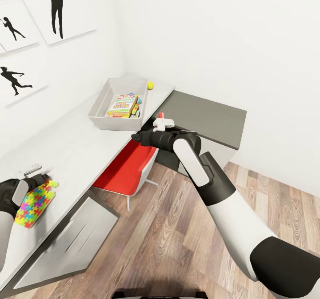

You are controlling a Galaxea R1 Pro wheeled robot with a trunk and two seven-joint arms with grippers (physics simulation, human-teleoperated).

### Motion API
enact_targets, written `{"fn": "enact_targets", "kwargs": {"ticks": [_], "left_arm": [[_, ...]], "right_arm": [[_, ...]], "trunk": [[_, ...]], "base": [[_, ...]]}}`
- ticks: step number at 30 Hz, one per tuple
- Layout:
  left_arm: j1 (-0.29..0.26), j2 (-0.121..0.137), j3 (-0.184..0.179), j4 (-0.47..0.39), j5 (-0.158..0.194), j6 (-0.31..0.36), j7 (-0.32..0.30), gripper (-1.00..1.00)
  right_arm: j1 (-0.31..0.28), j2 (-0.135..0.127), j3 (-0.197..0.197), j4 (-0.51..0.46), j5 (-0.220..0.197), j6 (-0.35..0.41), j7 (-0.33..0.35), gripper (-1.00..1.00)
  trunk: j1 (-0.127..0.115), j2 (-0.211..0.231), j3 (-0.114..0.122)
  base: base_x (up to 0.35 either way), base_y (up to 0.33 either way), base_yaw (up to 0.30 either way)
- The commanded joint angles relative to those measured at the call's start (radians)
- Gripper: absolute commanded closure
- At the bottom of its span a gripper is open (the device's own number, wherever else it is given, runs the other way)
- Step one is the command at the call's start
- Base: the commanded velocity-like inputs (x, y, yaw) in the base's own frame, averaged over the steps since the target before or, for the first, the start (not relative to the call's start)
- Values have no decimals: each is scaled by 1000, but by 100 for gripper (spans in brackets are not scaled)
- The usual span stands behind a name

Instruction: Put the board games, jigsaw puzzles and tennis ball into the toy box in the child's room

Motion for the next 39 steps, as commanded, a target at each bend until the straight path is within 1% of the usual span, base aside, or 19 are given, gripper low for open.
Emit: {"fn": "enact_targets", "kwargs": {"ticks": [1, 6, 8, 12, 18, 25, 35, 39], "left_arm": [[0, 0, 1, 23, 23, 8, 3, -100], [-1, 0, 1, 18, 23, 55, 2, -100], [-1, 0, 0, 17, 23, 61, 1, -100], [-2, 2, 0, 15, 23, 63, -1, -100], [-1, 14, 1, 3, 25, 57, -4, -100], [-1, 15, 1, 2, 24, 51, -3, -100], [-1, 15, 0, 2, 23, 49, -4, -100], [-1, 15, 0, 2, 24, 48, -4, -100]], "right_arm": [[-1, 0, 1, -1, -10, 2, -10, -100], [-1, 0, 1, -1, -10, 2, -10, -100], [-1, 0, 1, -1, -10, 2, -10, -100], [-1, 0, 1, -1, -10, 2, -10, -100], [-1, 0, 1, -1, -10, 2, -10, -100], [-1, 0, 1, -1, -10, 2, -10, -100], [-1, 0, 1, -1, -9, 3, -10, -100], [-1, 0, 1, -1, -9, 3, -10, -100]], "trunk": [[1, -1, -2], [1, -1, -2], [1, -1, -2], [1, -1, -2], [1, -1, -2], [1, -1, -2], [1, -1, -2], [1, -1, -2]], "base": [[0, 0, 0], [0, 0, 0], [0, 0, 0], [0, 0, 0], [0, 0, 0], [-121, 0, 0], [-27, 0, 0], [-147, 49, -2]]}}
